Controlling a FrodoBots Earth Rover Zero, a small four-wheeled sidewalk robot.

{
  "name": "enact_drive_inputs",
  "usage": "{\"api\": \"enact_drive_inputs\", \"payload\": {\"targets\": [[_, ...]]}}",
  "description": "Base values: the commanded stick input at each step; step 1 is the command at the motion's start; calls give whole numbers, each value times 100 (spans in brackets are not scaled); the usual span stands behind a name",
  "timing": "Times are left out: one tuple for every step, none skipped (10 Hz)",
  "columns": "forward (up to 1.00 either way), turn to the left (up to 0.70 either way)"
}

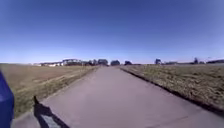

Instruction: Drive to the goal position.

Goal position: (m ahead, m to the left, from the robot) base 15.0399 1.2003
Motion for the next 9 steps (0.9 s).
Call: {"api": "enact_drive_inputs", "payload": {"targets": [[70, 0], [70, 0], [70, 0], [70, 0], [70, 0], [70, 0], [70, 0], [70, 0], [70, 0]]}}
